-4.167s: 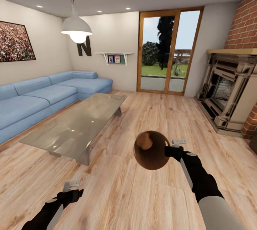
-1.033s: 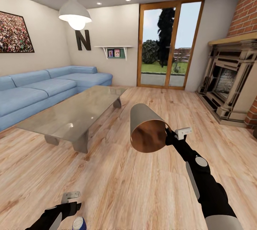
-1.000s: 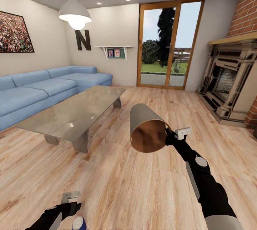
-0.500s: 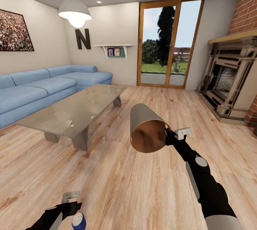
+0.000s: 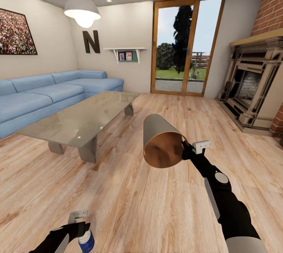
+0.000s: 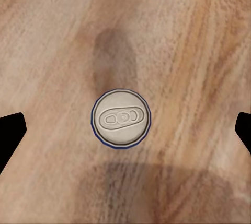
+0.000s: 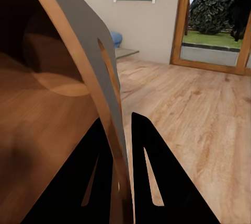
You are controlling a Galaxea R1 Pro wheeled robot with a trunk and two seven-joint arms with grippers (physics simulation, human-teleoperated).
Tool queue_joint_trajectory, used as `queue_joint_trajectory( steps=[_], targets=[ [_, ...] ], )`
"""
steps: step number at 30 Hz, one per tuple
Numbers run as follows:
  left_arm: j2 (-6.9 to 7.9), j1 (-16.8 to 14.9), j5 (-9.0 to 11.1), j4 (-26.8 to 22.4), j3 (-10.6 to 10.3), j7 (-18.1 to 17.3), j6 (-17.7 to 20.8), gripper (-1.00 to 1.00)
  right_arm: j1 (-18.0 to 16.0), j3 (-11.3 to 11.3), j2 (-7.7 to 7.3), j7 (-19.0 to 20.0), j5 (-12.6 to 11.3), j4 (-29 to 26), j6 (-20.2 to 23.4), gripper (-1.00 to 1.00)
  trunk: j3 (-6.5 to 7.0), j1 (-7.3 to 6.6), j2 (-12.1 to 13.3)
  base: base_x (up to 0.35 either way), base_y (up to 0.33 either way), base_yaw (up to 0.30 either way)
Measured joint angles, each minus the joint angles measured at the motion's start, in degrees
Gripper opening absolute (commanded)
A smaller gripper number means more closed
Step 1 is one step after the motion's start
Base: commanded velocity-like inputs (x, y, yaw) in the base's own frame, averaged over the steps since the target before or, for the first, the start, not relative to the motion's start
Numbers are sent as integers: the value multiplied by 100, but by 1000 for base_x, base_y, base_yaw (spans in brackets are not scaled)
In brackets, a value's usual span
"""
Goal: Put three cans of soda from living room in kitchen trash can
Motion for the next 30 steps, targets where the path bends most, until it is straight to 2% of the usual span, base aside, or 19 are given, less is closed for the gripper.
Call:
queue_joint_trajectory(
  steps=[2,12,20,30],
  targets=[
    [-1,0,0,0,0,0,-2,100,0,0,6,1,-1,0,0,-100,-36,44,-80,0,0,0],
    [-4,0,0,0,-22,0,-23,100,0,-1,13,-1,9,1,0,-100,-257,71,-95,0,0,0],
    [-12,0,7,-15,-42,0,-45,100,3,-1,30,0,2,0,0,-100,-258,70,-95,1,0,0],
    [-13,0,9,-33,-48,0,-49,100,8,1,59,-2,6,7,0,-100,-258,70,-95,207,0,0]
  ],
)
